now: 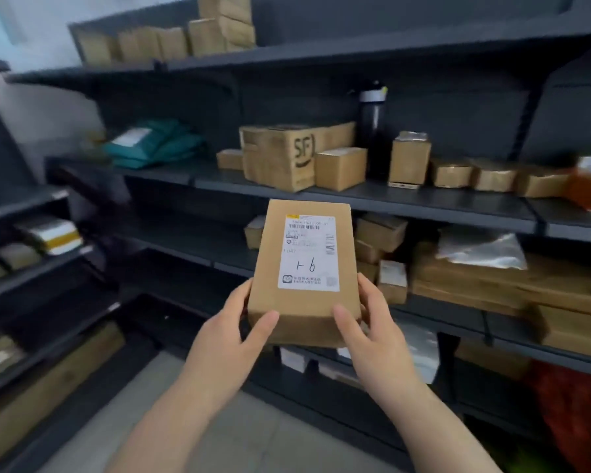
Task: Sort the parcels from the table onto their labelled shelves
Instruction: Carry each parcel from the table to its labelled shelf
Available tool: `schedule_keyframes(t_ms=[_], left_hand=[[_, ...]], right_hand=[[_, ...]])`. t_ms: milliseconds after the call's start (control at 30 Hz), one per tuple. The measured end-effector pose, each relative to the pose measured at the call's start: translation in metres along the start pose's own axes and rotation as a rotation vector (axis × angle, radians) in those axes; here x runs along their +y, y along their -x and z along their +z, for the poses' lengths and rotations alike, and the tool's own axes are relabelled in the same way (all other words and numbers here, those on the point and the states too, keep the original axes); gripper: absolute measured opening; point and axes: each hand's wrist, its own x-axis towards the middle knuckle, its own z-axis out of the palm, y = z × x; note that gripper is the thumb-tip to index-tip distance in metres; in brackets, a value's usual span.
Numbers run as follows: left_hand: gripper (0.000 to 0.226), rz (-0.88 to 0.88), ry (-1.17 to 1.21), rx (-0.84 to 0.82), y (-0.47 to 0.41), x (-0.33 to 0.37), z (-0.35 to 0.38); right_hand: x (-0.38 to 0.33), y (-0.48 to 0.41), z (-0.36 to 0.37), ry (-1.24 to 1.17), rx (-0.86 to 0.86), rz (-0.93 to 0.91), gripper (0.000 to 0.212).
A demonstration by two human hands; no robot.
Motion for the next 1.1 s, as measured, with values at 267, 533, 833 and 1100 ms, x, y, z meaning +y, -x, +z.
schedule_keyframes(t_ms=[267, 533, 833, 1100], left_hand=[[0.058, -0.207, -0.138, 0.307, 0.003, -0.1, -0.146], [0.067, -0.394, -0.269, 0.583, -0.019, -0.18, -0.251], [0.073, -0.54, -0.193, 0.809, -0.109, -0.273, -0.333], [0.072, -0.637, -0.214, 0.862, -0.166, -0.349, -0.401]], right_hand=[[-0.045, -0.063, 0.193, 0.037, -0.43, -0.147, 0.064], [-0.072, -0.12, 0.359, -0.051, -0.751, -0.252, 0.074], [-0.091, -0.227, 0.528, -0.095, -0.962, -0.334, 0.075], [-0.107, -0.281, 0.655, -0.103, -1.016, -0.316, 0.068]])
